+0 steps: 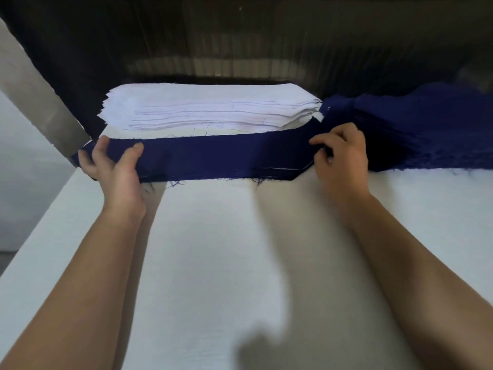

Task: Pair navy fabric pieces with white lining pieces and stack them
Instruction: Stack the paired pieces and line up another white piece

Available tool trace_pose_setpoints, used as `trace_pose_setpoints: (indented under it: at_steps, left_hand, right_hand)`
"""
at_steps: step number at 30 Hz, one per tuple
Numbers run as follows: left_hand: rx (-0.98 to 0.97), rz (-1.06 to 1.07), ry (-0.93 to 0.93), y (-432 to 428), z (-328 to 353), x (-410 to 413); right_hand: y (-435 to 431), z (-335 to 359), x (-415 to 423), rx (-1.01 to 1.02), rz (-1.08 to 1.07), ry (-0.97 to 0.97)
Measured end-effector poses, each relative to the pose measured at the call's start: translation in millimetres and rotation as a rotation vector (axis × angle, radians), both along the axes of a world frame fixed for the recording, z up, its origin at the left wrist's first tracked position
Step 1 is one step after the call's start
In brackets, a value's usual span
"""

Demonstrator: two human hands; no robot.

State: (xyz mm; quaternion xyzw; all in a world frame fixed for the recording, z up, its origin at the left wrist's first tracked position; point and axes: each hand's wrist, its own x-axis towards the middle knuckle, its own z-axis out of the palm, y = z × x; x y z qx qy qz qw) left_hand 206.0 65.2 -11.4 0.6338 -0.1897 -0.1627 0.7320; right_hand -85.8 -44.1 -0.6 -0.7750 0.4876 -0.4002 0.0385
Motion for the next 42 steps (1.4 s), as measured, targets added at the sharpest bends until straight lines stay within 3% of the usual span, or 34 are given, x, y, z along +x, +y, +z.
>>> trace_pose_setpoints:
  at_steps: [4, 10, 14, 18, 24, 32, 38, 42]
  left_hand:
    - [-0.053, -0.017, 0.068, -3.2, 3.3, -13.7]
    - [-0.006, -0.049, 0.043, -30.4, 11.1, -60.1]
    - [0.027, -0.093, 0.031, -56.9, 15.8, -95.6]
    - [0.073, -0.233, 0.025, -85.5, 19.5, -136.4]
    - [0.038, -0.376, -0.151, -120.3, 29.3, -199.2]
    - [0.12, -0.618, -0.572, -138.8, 31.5, -242.0]
    - [0.154, -0.601, -0.553, -138.7, 34.1, -249.3]
    - [0.02, -0.556, -0.567, -137.0, 40.3, -252.5]
  right_hand:
    - [-5.2, 18.0, -21.5, -0.172, -0.149, 0.041]
    - [-24.1, 25.7, -41.0, 0.074, -0.253, 0.152]
    - [-38.3, 41.9, -49.0, 0.133, -0.23, 0.253]
    - [-48.8, 63.2, -59.0, 0.254, -0.113, 0.187]
    - [-51.7, 61.2, -57.6, 0.236, -0.151, 0.322]
    - [-62.7, 58.1, -68.3, 0.262, -0.095, 0.13]
    - [-66.2, 53.5, -72.0, 0.274, -0.164, -0.09]
    - [-67.1, 53.1, -74.3, 0.255, -0.132, -0.231]
